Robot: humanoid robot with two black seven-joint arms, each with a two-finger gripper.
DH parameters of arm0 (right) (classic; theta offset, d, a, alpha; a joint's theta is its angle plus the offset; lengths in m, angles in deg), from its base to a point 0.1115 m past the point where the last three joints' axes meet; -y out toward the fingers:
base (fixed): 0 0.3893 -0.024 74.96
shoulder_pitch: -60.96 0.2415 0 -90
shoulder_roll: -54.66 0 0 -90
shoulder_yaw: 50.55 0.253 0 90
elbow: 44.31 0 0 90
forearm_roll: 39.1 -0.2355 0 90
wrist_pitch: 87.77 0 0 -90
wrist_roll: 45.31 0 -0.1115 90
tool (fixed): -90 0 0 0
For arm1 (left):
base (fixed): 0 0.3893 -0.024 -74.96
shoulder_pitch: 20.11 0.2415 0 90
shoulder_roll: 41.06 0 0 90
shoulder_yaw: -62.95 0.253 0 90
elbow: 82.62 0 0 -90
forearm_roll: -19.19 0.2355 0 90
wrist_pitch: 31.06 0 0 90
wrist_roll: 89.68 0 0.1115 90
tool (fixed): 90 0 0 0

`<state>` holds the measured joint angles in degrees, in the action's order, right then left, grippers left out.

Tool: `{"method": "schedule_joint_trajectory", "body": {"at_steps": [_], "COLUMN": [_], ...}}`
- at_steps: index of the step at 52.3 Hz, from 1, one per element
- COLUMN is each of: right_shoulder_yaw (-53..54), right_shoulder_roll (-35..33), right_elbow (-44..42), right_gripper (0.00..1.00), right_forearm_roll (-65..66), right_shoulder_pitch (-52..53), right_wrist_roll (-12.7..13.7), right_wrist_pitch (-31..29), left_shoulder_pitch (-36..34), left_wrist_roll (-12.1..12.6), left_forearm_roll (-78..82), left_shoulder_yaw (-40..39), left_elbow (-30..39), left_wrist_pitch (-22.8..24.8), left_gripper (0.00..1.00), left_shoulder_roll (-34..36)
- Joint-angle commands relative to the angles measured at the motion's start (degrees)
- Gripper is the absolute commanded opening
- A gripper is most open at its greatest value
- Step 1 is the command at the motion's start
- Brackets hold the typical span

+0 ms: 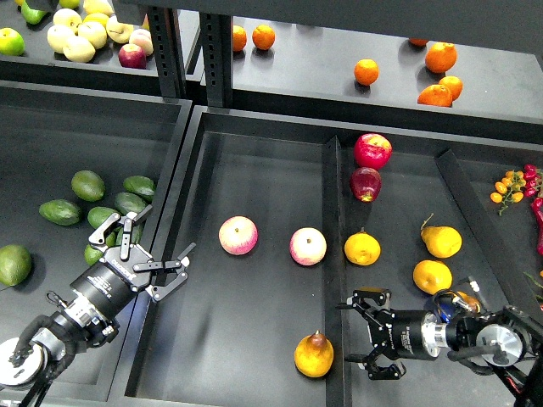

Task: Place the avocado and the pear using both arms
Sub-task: 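Lower the right gripper onto the yellow pear nearest the robot and close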

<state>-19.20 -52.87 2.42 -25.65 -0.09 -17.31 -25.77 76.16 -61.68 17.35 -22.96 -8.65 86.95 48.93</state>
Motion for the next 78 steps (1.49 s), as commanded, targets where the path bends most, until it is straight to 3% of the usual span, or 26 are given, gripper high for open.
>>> {"method": "schedule_joint_trajectory", "body": {"at_steps": [1,41,67,78], "right_shoulder_yaw": [-0.8,-2.3,-2.3,-2.3], "right_shoulder_roll": [2.2,8.4,8.5,8.1], "right_elbow": [-2.1,-8.1,-8.5,-7.8], "right_gripper": [0.99,0.82,0.52,0.44], "right_forearm_roll": [0.0,-0.4,-4.5,-6.2], "right_shoulder_pitch": [0.9,0.7,-0.9,-1.4], "right_wrist_roll": [0.0,0.0,0.0,0.0], "right_wrist_pitch": [0.0,0.0,0.0,0.0], "left_shoulder_pitch": [0.1,1.1,1.1,1.7], "left_wrist_roll": [0.0,0.0,0.0,0.0], "left_forearm_roll": [0.1,0.1,0.1,0.1], "left_shoulder_yaw": [0.0,0.0,-0.1,-0.1], "left_elbow": [0.0,0.7,0.7,0.7], "left_wrist_pitch": [0.0,0.0,0.0,0.0], "left_gripper": [0.99,0.99,0.99,0.99], "left_shoulder_roll": [0.0,0.0,0.0,0.0]}}
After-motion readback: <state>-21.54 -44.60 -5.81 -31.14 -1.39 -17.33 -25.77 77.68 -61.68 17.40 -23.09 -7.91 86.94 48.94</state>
